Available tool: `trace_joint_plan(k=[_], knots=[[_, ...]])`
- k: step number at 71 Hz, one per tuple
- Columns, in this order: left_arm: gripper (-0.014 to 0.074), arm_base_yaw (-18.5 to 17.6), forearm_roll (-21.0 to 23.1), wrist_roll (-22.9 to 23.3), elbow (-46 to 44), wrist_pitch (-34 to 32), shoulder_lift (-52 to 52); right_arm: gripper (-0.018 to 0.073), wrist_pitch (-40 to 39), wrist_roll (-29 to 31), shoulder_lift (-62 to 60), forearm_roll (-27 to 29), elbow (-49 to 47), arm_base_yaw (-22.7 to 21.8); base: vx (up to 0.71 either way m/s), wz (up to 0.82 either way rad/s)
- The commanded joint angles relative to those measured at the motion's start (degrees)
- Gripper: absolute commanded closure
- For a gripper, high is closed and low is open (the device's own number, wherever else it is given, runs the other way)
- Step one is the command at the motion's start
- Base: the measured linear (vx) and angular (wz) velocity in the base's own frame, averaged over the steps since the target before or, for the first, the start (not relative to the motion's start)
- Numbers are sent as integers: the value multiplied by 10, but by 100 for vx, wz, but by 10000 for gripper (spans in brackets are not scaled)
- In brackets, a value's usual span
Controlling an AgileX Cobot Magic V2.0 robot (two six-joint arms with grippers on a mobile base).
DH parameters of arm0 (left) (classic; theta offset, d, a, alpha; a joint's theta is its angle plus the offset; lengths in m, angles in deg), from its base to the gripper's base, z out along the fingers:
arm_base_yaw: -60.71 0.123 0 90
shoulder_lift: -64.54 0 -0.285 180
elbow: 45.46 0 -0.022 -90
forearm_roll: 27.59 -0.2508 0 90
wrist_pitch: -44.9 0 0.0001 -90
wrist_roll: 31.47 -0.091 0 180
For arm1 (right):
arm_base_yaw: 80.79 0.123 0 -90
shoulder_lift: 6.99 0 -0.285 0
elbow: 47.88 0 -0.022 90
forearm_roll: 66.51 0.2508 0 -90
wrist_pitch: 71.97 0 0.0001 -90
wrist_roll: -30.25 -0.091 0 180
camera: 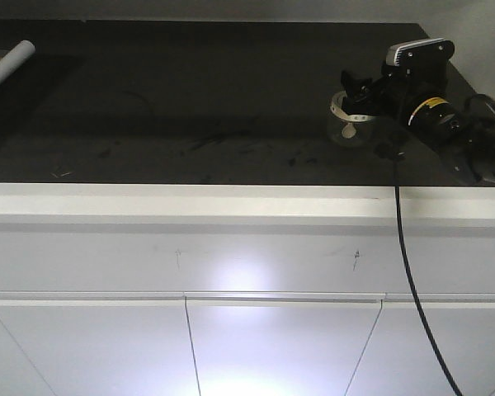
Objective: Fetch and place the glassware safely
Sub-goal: 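Lower the open right gripper over the white jar lid and close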
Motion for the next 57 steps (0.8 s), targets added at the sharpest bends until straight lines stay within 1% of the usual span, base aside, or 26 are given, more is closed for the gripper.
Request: trace_joint_plan(k=[1,22,42,50,57], knots=[[603,-4,3,6,-15,-38,0,40,-25,-2,-7,22,-49,-2,0,0],[603,-4,3,6,-15,-38,0,40,-19,-2,58,28,-117,-2,0,0],[603,-4,3,6,-15,-38,0,45,-17,-2,85,37,-123,-2,0,0],[603,-4,3,6,-15,-38,0,86,-9,-2,86,37,-123,-2,0,0],[603,-4,3,6,-15,-38,0,167,-5,-2,86,37,-123,-2,0,0]])
